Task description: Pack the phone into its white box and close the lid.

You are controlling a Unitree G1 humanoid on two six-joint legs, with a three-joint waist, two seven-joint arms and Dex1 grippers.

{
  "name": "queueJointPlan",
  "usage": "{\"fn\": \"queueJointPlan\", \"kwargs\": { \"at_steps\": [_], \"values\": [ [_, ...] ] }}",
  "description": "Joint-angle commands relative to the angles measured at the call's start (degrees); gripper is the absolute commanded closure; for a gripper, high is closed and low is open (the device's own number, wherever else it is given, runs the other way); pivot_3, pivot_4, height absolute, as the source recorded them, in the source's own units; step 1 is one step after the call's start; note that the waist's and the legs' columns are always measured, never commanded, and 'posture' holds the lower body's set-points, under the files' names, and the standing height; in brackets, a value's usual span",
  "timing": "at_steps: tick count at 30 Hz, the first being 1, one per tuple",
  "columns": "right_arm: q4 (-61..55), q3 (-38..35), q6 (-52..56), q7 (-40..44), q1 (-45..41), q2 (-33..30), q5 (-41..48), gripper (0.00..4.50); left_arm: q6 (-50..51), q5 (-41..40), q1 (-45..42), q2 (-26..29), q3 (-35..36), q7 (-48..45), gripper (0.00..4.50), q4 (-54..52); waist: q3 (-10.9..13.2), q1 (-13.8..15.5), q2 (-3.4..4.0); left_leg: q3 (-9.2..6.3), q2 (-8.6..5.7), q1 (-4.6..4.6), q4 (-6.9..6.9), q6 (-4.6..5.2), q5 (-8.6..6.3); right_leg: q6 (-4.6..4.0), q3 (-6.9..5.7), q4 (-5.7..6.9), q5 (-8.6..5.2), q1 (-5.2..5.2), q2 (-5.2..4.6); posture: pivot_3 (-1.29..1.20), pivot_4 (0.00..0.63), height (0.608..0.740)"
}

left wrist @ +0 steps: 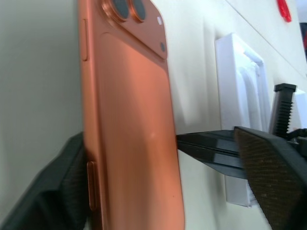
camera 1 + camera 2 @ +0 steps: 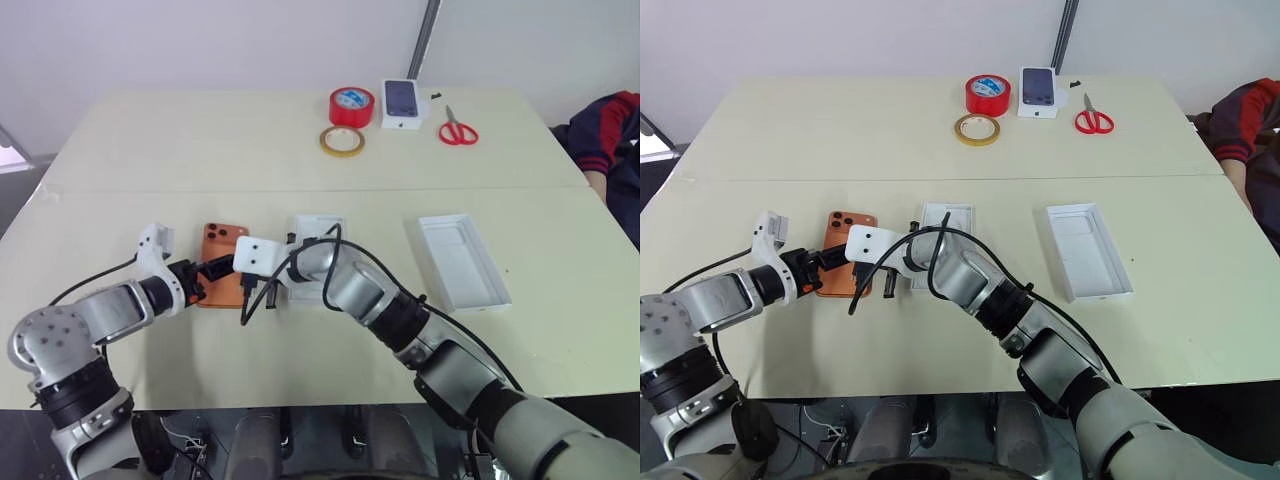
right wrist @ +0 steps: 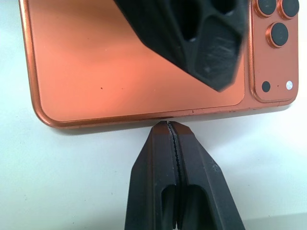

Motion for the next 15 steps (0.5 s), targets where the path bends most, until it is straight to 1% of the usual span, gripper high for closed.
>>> {"fn": "queueJointPlan", "kwargs": {
  "at_steps": [1,2,5,11,14,15],
  "values": [
    [-2.43,0.11,-0.45,0.33,0.28,0.29,-0.11,4.50,0.50,-2.58,0.38,-0.95,1.54,0.56,1.69,-0.65,0.00,0.00,0.00,0.00,0.00,0.00,0.00,0.00,0.00,0.00,0.00,0.00,0.00,0.00,0.00,0.00,0.150,0.736],
    [-2.54,0.06,-0.40,0.40,0.23,0.24,-0.09,4.50,0.50,-3.10,0.39,-1.51,2.39,1.00,2.17,-0.41,0.00,0.04,0.00,0.00,0.00,-0.01,0.00,0.00,0.00,0.00,0.00,0.00,0.00,-0.01,0.00,0.00,0.150,0.736],
    [-2.91,-0.21,-0.21,0.59,0.00,0.03,0.03,4.50,0.50,-4.35,0.24,-2.55,4.81,2.34,2.17,0.58,0.01,0.11,-0.02,0.00,0.00,-0.01,0.00,0.00,0.00,-0.01,0.00,-0.01,0.00,-0.01,-0.02,0.00,0.150,0.736],
    [-4.30,-0.58,0.34,1.00,-0.16,-0.49,0.16,4.50,0.50,-6.43,0.05,-2.98,6.89,4.69,2.17,1.69,0.02,0.04,-0.04,0.00,0.00,-0.03,0.00,0.00,0.00,-0.01,0.00,-0.01,0.00,-0.03,-0.02,0.00,0.150,0.736],
    [-5.59,-1.05,0.56,1.25,-0.40,-1.26,0.17,4.50,0.19,-7.26,-0.50,-3.07,7.89,5.80,3.04,2.21,0.03,0.11,-0.05,0.00,0.00,-0.04,0.00,-0.01,0.00,-0.01,0.00,-0.01,0.00,-0.03,-0.02,0.00,0.150,0.736],
    [-6.46,-1.64,0.98,1.43,-0.54,-1.60,0.47,4.50,0.00,-7.81,-0.73,-3.12,8.21,6.19,3.52,2.38,0.03,0.13,-0.05,0.00,0.00,-0.04,0.00,-0.01,-0.01,-0.01,0.00,-0.02,0.00,-0.04,-0.02,0.00,0.150,0.736]
  ]
}}
